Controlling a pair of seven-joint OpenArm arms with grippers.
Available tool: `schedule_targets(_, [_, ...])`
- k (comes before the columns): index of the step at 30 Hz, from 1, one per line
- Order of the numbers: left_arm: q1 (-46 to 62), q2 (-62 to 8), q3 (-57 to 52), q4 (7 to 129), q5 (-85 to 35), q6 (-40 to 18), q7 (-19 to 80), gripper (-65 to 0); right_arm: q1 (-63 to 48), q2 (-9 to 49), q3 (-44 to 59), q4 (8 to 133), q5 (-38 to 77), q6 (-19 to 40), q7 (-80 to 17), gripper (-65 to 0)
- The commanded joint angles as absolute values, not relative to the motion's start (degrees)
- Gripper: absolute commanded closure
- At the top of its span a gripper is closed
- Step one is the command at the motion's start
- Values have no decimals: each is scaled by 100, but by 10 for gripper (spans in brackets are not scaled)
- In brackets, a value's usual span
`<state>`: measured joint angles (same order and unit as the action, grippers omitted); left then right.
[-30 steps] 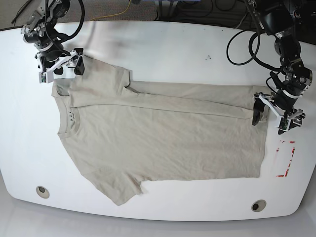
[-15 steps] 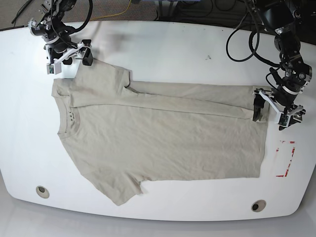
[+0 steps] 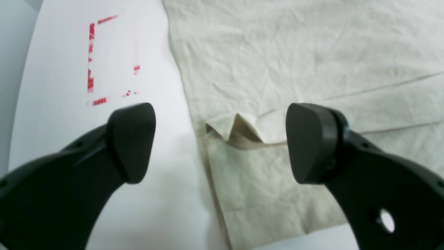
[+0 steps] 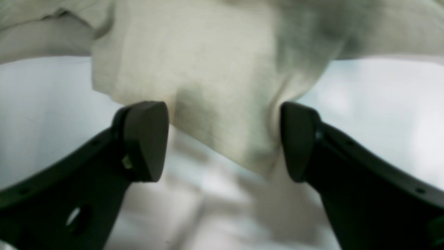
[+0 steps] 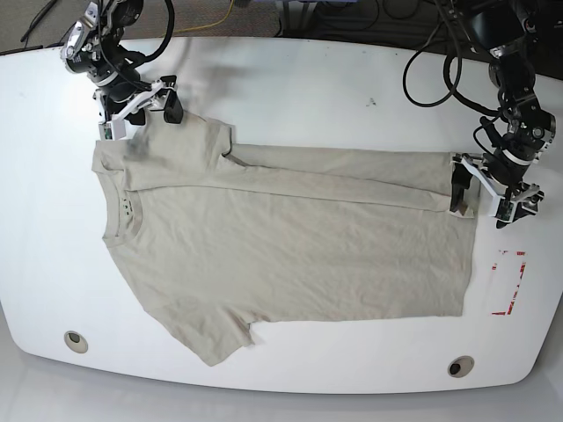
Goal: Layout the t-shirt on the table in an organized manner, then fold the t-shirt properly
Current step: 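Move the right gripper along the shirt edge, dragging the fabric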
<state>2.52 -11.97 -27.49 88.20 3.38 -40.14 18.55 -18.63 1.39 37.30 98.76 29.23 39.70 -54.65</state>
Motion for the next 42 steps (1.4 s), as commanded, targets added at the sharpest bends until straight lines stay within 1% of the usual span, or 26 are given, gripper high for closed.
schedule_targets(1, [171, -1279, -2765, 8936, 233, -4000, 1710, -540, -1877, 163, 3662, 9912, 2941, 4000, -5560, -481])
schedule_targets(3, [171, -1279, -2765, 8936, 233, -4000, 1710, -540, -1877, 163, 3626, 9912, 2941, 4000, -5560, -472])
schedule_targets(6, [171, -1279, -2765, 8936, 233, -4000, 1710, -540, -1851, 163, 3618, 9903, 2941, 4000, -5560, -417])
schedule_targets(12, [171, -1288, -2765, 8927, 233, -4000, 1710, -540, -1842, 163, 3609, 9903, 2941, 4000, -5560, -238])
schedule_targets(13, [171, -1288, -2765, 8927, 233, -4000, 1710, -540, -1824, 171, 3609, 9903, 2941, 4000, -5560, -188])
schedule_targets(14, [171, -1288, -2765, 8927, 233, -4000, 1710, -540, -1798, 171, 3609, 9903, 2941, 4000, -5560, -174])
schedule_targets(16, [171, -1288, -2765, 8927, 233, -4000, 1710, -540, -1727, 180, 3609, 9895, 2923, 4000, -5560, -103])
schedule_targets(20, [171, -1288, -2765, 8927, 242, -4000, 1710, -540, -1692, 189, 3600, 9895, 2923, 4000, -5578, -5])
schedule_targets(26, [171, -1288, -2765, 8927, 242, -4000, 1710, -540, -1596, 207, 3600, 9965, 2941, 4000, -5789, 0])
schedule_targets(33, [171, -1288, -2765, 8901, 242, -4000, 1710, -540, -1429, 277, 3600, 10369, 2949, 4000, -5921, 0])
schedule_targets(42, [171, -1288, -2765, 8884, 242, -4000, 1710, -540, -813, 303, 3600, 10457, 2932, 4000, -6114, 0])
